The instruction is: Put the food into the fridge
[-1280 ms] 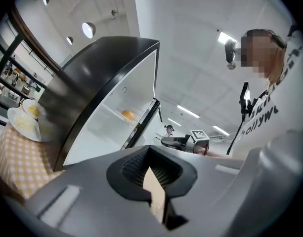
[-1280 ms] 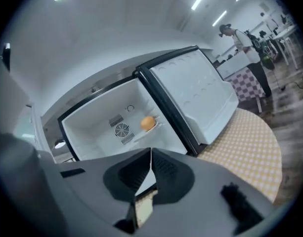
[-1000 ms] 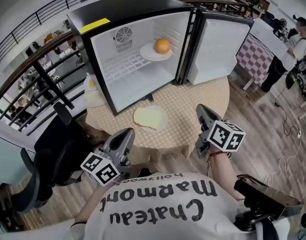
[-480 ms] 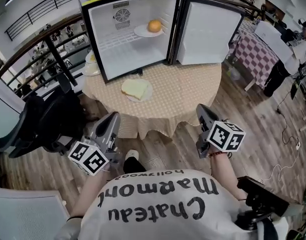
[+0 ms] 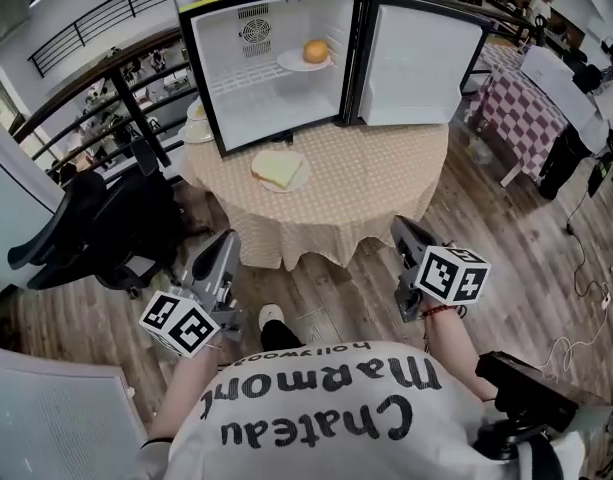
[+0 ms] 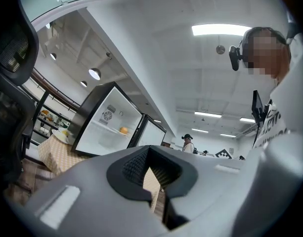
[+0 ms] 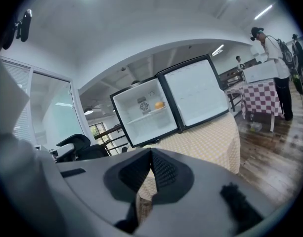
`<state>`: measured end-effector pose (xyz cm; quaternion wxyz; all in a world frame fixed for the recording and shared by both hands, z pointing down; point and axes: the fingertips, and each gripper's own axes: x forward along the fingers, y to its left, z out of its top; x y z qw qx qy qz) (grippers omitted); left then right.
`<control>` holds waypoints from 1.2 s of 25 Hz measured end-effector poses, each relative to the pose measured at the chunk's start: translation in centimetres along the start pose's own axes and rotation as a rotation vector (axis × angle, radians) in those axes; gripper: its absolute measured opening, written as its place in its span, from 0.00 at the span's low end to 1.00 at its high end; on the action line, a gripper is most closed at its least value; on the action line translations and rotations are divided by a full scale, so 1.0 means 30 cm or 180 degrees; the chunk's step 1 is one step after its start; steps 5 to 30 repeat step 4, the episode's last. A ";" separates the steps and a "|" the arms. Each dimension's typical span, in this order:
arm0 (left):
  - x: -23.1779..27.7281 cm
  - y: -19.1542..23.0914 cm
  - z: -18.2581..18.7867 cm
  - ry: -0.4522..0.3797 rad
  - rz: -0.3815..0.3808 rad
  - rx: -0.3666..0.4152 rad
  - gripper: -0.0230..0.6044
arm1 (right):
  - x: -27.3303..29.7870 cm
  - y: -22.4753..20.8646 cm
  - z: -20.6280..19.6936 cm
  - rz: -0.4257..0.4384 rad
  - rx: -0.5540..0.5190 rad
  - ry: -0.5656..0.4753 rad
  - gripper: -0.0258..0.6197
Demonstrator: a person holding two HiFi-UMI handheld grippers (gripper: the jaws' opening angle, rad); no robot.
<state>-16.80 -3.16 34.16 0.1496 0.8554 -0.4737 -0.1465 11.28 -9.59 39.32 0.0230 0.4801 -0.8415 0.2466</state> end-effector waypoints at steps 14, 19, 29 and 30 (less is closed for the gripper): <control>-0.016 -0.042 -0.004 0.0006 0.0029 -0.0014 0.04 | -0.027 0.022 0.005 0.0120 0.0069 0.0040 0.06; -0.016 -0.042 -0.004 0.0006 0.0029 -0.0014 0.04 | -0.027 0.022 0.005 0.0120 0.0069 0.0040 0.06; -0.016 -0.042 -0.004 0.0006 0.0029 -0.0014 0.04 | -0.027 0.022 0.005 0.0120 0.0069 0.0040 0.06; -0.016 -0.042 -0.004 0.0006 0.0029 -0.0014 0.04 | -0.027 0.022 0.005 0.0120 0.0069 0.0040 0.06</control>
